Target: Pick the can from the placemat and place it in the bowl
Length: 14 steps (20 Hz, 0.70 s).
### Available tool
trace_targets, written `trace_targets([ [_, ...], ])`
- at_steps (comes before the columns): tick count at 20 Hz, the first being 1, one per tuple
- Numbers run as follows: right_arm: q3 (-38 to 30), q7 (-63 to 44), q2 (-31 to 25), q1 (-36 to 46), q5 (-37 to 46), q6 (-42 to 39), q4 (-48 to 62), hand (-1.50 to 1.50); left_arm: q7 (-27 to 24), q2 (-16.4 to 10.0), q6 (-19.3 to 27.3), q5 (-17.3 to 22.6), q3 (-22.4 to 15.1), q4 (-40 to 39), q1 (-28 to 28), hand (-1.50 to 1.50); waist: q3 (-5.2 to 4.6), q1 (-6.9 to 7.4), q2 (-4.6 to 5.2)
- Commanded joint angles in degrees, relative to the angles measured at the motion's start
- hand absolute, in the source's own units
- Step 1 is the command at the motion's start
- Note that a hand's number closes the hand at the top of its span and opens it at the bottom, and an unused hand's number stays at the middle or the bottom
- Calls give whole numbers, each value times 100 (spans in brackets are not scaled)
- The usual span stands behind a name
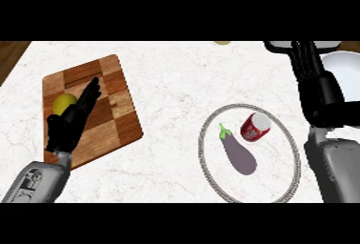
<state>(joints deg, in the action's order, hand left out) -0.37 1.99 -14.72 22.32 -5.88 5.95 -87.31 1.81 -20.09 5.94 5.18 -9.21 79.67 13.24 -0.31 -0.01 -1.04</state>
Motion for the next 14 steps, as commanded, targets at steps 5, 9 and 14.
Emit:
trace_targets([
  [5,-279,-162,-1094,471,46,-830,-649,150,117,-389,404,73,921,328,-84,0,31,71,80],
  [9,-126,-1522,-2367,-838,2049,-248,100,-150,121,-311,499,117,951,235,-320,0,-26,-295,46],
  [14,631,-1724,-1355,-2664,2892,874,-2190,-150,189,-307,531,189,1082,389,-560,0,18,-344,-7],
])
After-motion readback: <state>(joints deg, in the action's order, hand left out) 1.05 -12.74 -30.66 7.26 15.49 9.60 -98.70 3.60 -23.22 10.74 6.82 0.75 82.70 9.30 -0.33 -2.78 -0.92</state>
